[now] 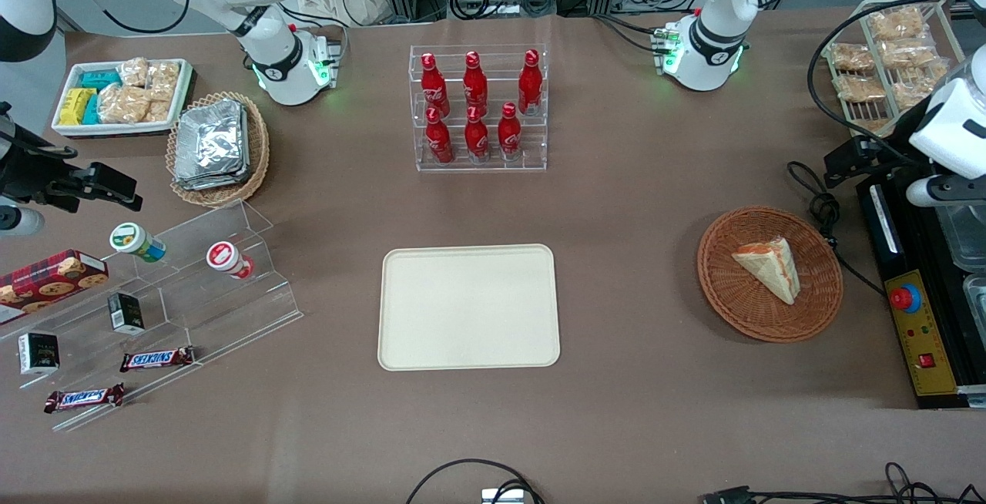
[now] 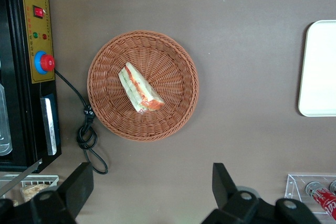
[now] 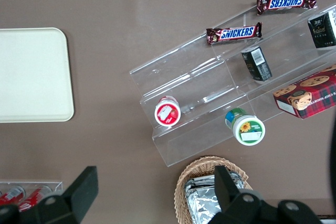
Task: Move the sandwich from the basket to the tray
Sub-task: 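Move the left gripper toward the wicker basket holding the sandwich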
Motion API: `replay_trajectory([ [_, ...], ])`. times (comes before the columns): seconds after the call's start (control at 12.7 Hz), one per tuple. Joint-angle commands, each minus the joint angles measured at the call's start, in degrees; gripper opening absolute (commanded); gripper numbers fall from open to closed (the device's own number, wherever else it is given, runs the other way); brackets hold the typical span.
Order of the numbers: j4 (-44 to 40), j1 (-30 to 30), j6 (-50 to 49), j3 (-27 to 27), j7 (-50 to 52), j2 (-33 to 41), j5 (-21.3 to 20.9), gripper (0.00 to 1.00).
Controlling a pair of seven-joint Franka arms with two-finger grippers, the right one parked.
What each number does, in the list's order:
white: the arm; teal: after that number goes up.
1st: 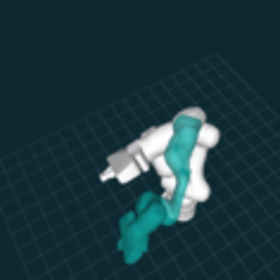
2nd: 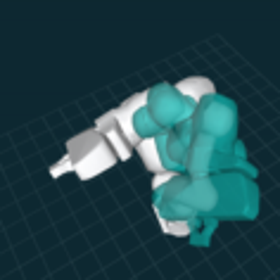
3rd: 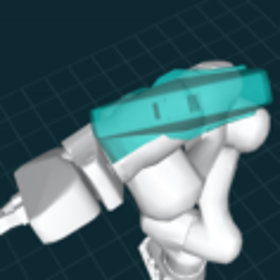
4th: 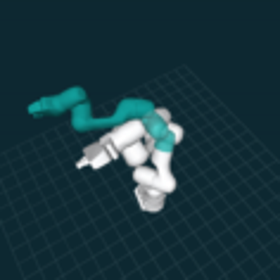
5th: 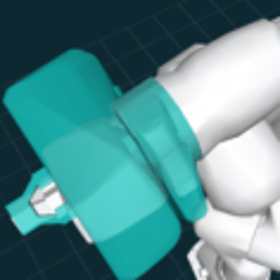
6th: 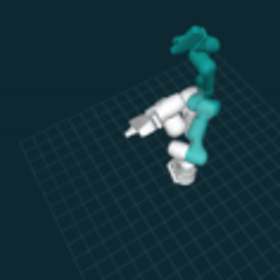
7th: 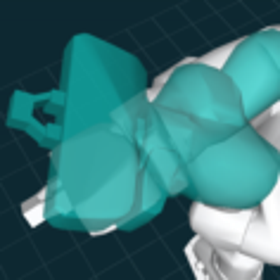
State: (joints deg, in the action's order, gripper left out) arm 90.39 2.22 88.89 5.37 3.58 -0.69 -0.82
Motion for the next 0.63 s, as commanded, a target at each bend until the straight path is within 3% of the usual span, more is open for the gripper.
replay_trajectory([
  [0.0,-1.8,-0.2,-0.2,0.2,0.0,-0.6,-0.4,1.00],
  [0.55,0.7,0.5,0.9,-0.2,3.0,-1.6,0.1,1.00],
])
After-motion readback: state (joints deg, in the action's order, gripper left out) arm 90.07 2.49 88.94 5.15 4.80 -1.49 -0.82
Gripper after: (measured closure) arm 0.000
